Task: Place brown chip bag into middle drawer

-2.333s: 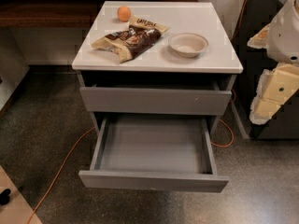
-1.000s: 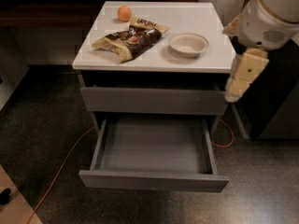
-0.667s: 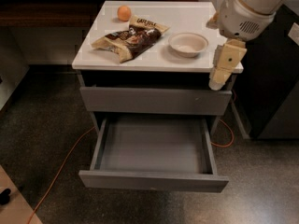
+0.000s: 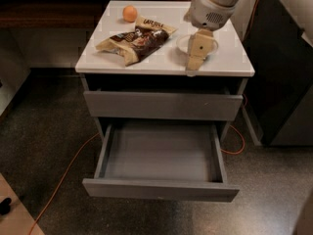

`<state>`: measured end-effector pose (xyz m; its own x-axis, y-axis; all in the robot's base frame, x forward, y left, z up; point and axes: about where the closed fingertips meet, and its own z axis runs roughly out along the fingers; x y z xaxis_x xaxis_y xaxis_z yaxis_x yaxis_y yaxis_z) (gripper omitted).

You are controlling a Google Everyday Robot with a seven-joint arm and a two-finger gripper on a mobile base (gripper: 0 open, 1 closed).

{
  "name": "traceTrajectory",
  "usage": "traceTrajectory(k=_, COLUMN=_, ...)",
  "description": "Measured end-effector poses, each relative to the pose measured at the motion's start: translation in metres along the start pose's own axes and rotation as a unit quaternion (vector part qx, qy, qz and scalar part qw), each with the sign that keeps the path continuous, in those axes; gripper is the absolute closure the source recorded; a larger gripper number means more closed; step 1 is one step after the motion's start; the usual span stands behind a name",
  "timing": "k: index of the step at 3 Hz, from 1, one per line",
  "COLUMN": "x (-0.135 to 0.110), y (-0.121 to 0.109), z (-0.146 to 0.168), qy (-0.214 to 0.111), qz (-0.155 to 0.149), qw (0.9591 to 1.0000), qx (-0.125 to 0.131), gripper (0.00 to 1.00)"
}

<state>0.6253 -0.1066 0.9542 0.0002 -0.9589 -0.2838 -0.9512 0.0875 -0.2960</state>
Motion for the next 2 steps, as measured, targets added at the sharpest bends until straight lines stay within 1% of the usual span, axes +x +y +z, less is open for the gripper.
traceTrajectory(k=1, x=-0.026, y=-0.029, z=0.025, qy=-0.015, qz=-0.004, qw=0.9999, qx=0.0, gripper=0.0)
traceTrajectory(k=2, x=-0.051, y=-0.06, z=0.05, qy=-0.026, qz=-0.006, qw=0.9996, qx=0.007, gripper=0.0)
